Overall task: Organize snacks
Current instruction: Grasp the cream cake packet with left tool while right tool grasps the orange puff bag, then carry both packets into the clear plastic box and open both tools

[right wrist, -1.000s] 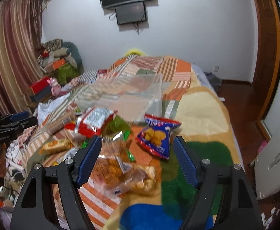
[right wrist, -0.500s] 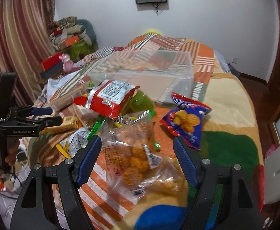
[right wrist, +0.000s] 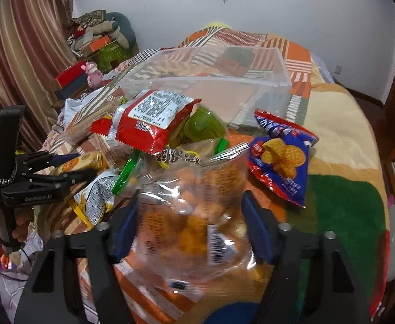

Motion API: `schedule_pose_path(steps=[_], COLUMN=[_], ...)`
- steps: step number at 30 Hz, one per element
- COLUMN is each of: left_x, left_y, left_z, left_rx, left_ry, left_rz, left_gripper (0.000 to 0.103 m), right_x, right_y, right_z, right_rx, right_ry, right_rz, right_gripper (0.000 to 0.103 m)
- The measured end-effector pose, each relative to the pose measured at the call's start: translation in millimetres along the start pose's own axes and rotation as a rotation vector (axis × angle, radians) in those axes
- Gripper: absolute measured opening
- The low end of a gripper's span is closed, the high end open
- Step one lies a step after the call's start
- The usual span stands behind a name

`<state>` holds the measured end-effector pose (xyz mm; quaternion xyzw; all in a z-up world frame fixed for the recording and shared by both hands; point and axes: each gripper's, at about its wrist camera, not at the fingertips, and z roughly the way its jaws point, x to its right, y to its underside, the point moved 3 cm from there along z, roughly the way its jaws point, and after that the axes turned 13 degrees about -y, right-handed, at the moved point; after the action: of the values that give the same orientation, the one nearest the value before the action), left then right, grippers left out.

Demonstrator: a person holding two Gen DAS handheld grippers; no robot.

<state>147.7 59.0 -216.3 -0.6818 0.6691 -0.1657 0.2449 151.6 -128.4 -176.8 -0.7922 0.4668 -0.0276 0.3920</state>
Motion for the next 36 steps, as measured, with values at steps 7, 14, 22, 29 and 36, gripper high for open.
schedule_pose_path(steps=[7,14,22,29,36], left_x=[-10,-20,-22,-20,-23], left_y=[4,-10,-44,-73,-106], left_z=[-13,-49,-73,-86,-90], left_rx=[0.019,0.127,0.216,0.274,0.321], left_ry=[-0.014,-0.017,-0.026,-0.029,-0.024], left_rz=[-0.021,-0.061,-0.098,-0.109,-0.138], left_gripper=[0.034,0.034,0.034,0.034,0.034], right_x=[2,7,1,-7,-13], right_y=[2,-11,-39,-70,-94], right_z=[-12,-38,-63,-76,-65], right_rx=[0.026,0.104,0.217,0.307,0.332], right_ry=[0.015,0.031,0.059,0.063,0.063], right_rz=[0.002,0.014,-0.020,-0.047,-0.067], right_gripper=[0.057,0.056,0.056,0.056,0.056])
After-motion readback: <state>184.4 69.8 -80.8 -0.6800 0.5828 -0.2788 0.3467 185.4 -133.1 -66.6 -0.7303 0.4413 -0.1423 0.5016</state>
